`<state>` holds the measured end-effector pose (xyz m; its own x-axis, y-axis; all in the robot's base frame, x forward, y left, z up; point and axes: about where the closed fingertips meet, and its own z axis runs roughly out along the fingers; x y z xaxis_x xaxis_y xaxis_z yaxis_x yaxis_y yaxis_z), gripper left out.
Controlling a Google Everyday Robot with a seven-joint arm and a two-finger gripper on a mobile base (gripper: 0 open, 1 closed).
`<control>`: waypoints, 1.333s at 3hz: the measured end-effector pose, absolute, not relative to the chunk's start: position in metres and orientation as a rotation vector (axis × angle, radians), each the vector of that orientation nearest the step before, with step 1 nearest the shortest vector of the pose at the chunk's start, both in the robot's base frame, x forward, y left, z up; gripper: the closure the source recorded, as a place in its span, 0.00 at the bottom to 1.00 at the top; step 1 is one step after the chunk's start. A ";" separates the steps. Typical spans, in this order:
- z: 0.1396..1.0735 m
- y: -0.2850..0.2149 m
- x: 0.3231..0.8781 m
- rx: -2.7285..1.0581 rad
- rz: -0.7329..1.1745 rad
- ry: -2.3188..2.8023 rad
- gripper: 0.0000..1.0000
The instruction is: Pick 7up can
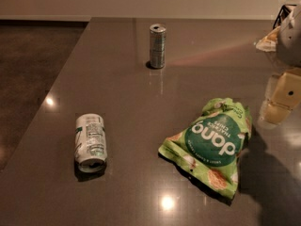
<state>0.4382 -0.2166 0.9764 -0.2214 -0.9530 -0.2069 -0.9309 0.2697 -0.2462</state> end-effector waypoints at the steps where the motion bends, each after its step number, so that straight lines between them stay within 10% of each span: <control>1: 0.977 -0.216 0.439 -1.725 -0.102 2.228 0.00; 4: 0.948 -0.132 0.484 -2.018 -0.060 1.985 0.00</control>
Offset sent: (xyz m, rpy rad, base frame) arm 0.0223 0.0307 -0.0068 -0.0241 -0.0055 0.0974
